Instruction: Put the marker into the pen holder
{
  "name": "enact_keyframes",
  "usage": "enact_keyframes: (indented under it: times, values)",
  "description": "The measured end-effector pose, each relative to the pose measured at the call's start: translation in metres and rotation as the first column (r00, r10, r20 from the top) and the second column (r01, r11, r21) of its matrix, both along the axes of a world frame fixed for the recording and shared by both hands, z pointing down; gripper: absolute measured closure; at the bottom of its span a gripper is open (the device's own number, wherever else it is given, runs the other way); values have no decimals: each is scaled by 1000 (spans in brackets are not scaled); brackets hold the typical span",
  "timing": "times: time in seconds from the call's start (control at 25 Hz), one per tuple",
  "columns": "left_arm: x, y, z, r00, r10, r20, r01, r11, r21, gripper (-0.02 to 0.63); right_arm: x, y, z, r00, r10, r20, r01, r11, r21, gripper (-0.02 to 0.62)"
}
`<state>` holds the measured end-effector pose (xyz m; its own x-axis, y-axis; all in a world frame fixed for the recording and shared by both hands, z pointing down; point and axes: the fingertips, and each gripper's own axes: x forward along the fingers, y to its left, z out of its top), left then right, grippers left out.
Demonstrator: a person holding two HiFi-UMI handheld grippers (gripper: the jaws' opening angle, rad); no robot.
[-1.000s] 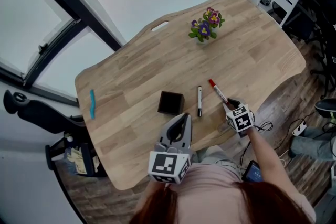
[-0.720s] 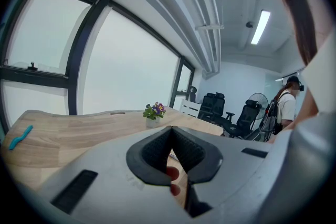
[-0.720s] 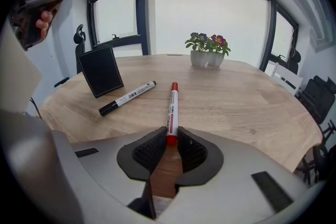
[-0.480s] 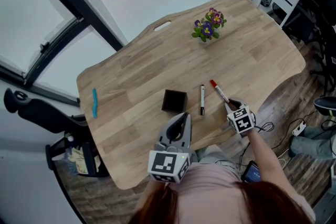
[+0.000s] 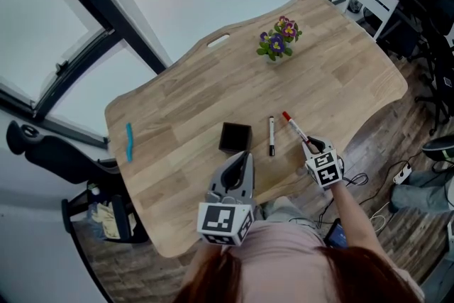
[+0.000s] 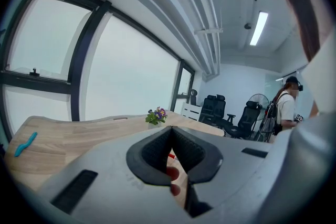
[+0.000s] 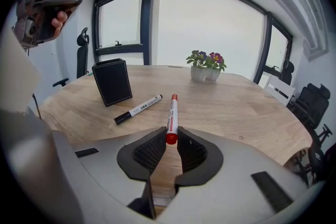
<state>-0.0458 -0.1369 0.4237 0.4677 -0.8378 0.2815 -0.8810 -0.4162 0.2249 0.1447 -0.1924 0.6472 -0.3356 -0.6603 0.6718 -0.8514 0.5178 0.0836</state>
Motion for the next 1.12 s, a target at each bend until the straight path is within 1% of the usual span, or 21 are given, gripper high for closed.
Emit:
enact_keyframes:
  times: [0.12,0.24,0.6,0.96,1.12]
  values:
    - [-1,2,-3,1000,-6,2,6,1000,4,604,3,6,-9,999,39,15,-39,999,6,535]
    - [-2,1,-7,1000,-11,-1,11,1000,16,604,3,9,-20,998,56,31,-56,998,21,535]
    - [-12,-7,-12,1000,-25,-6,25,999,41,604,-6,15,-55,994,47,102,-56,995,79,535]
    - [-14,-9,-13,1000,-24,-13,24,999,46,604,-22,23,-86,984,21,177,-43,992,121,535]
    - [-18,-9,-14,999,-33,-19,34,998,51,604,-27,23,-100,977,27,212,-62,985,159,537]
